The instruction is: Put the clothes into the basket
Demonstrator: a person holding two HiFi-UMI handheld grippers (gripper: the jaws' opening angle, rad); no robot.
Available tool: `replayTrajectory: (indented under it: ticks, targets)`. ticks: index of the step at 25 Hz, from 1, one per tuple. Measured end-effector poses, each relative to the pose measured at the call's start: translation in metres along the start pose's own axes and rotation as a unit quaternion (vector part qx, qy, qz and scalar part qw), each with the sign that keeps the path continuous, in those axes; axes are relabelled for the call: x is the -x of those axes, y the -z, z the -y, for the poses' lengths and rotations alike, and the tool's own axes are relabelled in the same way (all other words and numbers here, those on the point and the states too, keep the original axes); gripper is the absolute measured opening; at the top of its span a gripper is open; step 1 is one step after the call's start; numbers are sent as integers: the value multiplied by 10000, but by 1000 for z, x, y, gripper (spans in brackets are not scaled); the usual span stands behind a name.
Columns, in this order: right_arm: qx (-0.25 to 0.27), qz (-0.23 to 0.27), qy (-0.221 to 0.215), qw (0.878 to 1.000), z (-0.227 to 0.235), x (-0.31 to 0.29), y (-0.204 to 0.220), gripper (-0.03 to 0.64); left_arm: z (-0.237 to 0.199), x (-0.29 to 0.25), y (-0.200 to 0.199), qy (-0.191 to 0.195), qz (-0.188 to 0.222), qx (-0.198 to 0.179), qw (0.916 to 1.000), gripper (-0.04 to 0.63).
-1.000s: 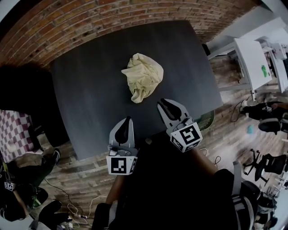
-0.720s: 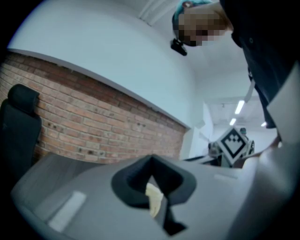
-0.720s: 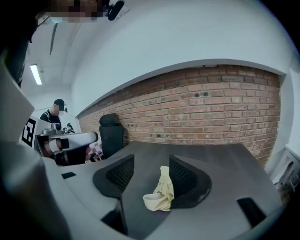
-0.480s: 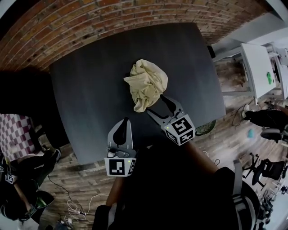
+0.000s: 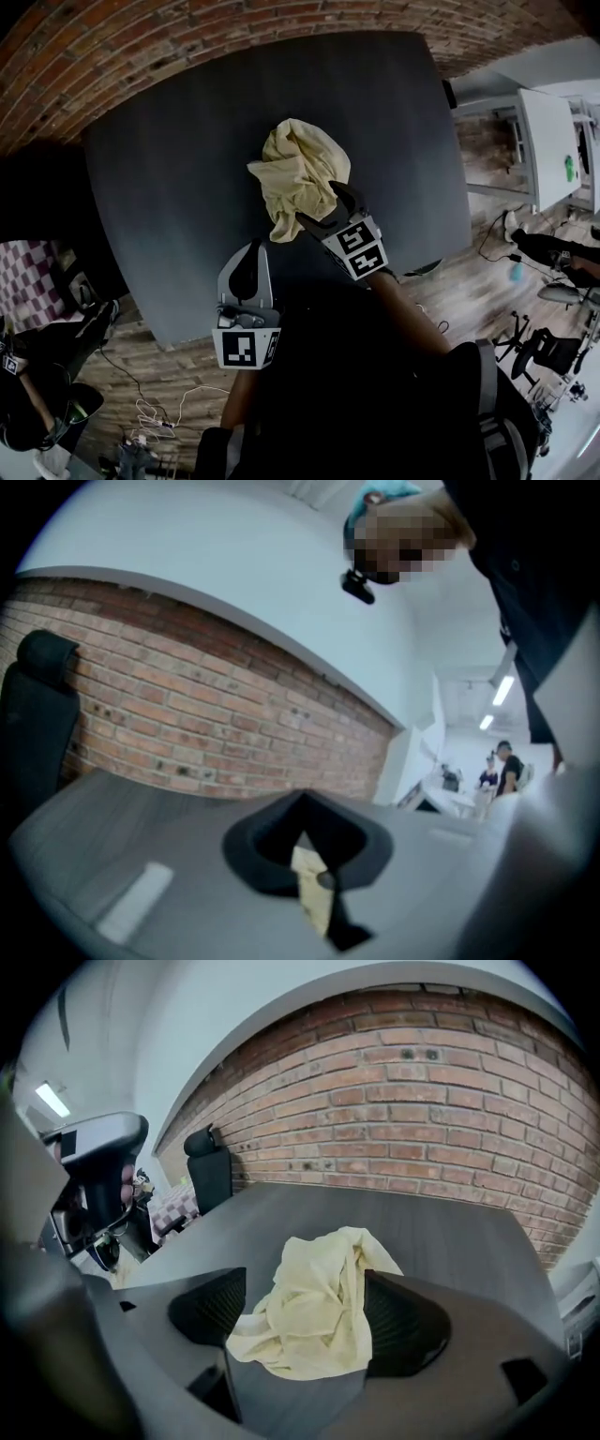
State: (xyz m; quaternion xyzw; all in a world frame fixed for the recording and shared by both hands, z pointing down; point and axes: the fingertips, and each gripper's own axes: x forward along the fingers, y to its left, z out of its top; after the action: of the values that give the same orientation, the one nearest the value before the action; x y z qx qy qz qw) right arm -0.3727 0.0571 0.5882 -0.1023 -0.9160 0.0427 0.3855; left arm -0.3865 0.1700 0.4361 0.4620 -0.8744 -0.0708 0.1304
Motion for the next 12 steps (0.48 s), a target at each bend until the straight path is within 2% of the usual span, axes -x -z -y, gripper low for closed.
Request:
replayTrajectory:
  ticks: [12]
  targets:
    - [360,-1249,-24,9915,17,-69,47,365,-16,-29,27,-132,-309,274,9991,4]
